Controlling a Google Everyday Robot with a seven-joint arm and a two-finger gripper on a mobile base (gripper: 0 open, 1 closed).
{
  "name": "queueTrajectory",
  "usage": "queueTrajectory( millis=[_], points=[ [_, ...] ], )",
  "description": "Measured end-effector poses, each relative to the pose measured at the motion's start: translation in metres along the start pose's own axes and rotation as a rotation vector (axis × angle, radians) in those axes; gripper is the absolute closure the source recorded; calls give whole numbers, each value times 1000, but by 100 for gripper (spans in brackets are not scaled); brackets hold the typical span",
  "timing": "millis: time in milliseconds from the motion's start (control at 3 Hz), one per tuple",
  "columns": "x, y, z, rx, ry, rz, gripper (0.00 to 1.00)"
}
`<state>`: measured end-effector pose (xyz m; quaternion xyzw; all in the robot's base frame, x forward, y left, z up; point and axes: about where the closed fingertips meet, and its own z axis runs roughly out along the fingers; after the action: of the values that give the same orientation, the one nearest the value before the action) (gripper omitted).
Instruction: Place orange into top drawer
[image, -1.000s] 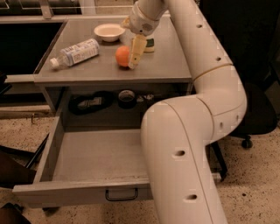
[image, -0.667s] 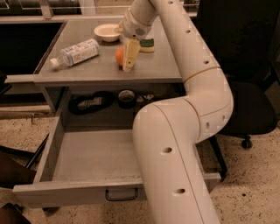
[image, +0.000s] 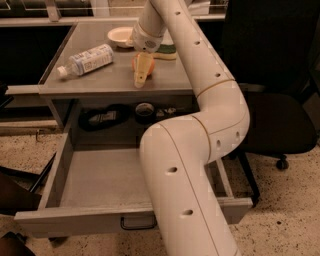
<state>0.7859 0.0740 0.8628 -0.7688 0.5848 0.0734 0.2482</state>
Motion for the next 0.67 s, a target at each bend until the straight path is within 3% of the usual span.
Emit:
queueTrajectory(
  millis=[667],
  points=[
    [10, -4, 8, 0, 78, 11, 0]
  ],
)
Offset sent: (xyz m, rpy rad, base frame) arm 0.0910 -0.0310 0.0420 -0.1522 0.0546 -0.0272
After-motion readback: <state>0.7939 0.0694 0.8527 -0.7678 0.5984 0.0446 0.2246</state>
